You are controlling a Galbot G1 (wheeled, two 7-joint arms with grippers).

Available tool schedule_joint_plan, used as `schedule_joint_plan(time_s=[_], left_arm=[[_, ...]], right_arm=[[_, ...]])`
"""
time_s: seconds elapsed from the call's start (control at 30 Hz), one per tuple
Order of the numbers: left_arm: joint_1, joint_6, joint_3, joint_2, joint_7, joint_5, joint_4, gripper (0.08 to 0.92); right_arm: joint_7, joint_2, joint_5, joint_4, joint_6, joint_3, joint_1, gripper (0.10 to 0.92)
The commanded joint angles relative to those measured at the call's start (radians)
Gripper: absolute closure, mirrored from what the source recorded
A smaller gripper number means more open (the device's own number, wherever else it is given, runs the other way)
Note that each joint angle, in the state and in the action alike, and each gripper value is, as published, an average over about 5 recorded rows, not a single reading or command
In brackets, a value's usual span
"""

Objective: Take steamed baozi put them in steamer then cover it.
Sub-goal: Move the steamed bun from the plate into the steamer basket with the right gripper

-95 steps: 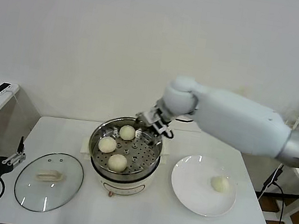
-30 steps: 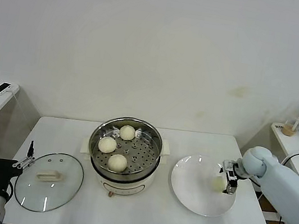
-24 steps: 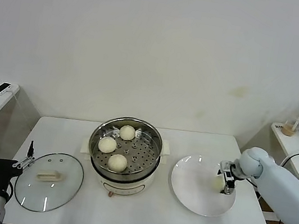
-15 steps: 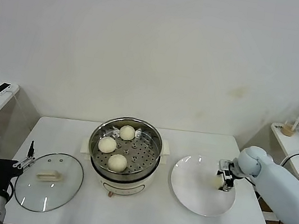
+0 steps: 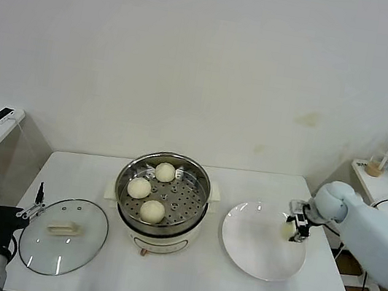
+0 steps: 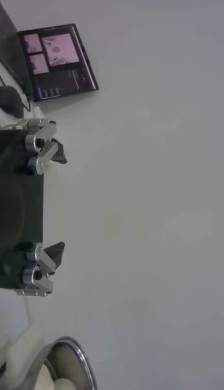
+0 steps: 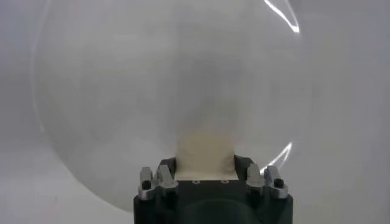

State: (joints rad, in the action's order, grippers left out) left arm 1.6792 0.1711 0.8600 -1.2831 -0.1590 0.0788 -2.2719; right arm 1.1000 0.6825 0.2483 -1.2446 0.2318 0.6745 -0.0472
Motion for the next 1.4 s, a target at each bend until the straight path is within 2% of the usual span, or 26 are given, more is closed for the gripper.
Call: schedule_joint_plan(time_s=[0.03,0.3,0.63,1.0,1.4], left_arm=[[0.002,0.0,-0.001,0.005,0.0,0.0,-0.009,0.177],[0.004,0.0,-0.016,0.005,0.0,-0.003,-0.017,0.177],[0.004,0.0,-0.013,0.011,0.0,-0.005,-0.011,0.177],[0.013,-0.001,-0.007,0.012,0.0,-0.01,-0.011,0.177],[0.012,-0.003,-0.003,0.006,0.0,-0.012,-0.005,0.177]], right_arm=[[0.013,-0.043,-0.211,-0.165,0.071,0.227,0.366,0.423],[-0.019,0.117,-0.412,-0.229,0.153,0.432,0.685,0.414],[-0.136,0.354,-0.584,-0.243,0.295,0.45,0.694,0.407],[-0.179,0.541,-0.6,-0.074,0.336,0.403,0.506,0.406],[-0.177,0.574,-0.51,-0.014,0.352,0.426,0.405,0.406]])
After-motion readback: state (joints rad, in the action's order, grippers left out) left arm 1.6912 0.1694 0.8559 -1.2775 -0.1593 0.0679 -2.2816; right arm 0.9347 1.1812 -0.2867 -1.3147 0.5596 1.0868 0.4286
